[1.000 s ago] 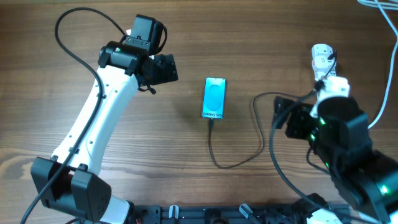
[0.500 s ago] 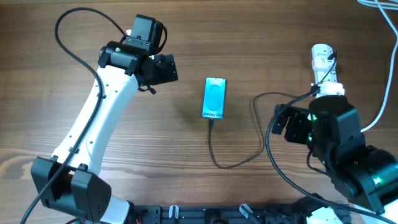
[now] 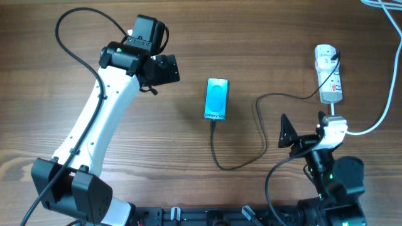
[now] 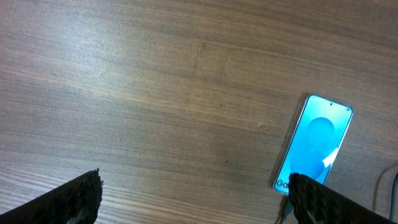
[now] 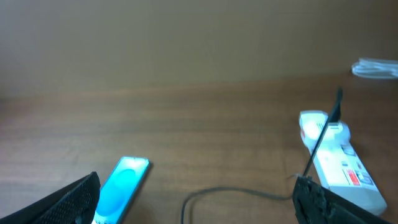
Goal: Plug charger to phone and switch on socket
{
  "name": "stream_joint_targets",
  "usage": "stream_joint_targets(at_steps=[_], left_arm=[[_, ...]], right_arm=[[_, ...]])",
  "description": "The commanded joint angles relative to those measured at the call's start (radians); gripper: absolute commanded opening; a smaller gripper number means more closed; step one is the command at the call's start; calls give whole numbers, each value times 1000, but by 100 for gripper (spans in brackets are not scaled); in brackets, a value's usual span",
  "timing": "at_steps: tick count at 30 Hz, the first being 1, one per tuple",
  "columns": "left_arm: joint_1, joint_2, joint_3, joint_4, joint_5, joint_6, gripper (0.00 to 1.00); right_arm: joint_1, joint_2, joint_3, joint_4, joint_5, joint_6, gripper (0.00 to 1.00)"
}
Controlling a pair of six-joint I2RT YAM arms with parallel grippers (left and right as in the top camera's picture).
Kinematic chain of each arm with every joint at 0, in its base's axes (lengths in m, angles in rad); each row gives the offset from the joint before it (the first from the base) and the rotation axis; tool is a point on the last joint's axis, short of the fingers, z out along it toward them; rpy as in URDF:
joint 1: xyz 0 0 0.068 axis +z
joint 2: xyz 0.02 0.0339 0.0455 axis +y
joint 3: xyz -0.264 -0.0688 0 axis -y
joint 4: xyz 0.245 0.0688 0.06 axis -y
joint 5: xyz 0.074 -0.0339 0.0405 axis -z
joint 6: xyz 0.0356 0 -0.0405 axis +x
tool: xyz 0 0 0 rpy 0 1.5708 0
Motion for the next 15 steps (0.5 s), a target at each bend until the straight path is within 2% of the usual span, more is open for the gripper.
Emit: stream_joint_targets(at_steps=[1,10,15], left_arm=[[7,1,-2,2,-14,-9,100],[7,1,-2,2,-14,-9,100],[7,1,-2,2,-14,-9,100]], right_arm=[[-7,-98,-98,84,-24,-69,100],[-61,-196,-300,345,-27,-89,100],[-99,-196,-308,290,-20,-126,99]])
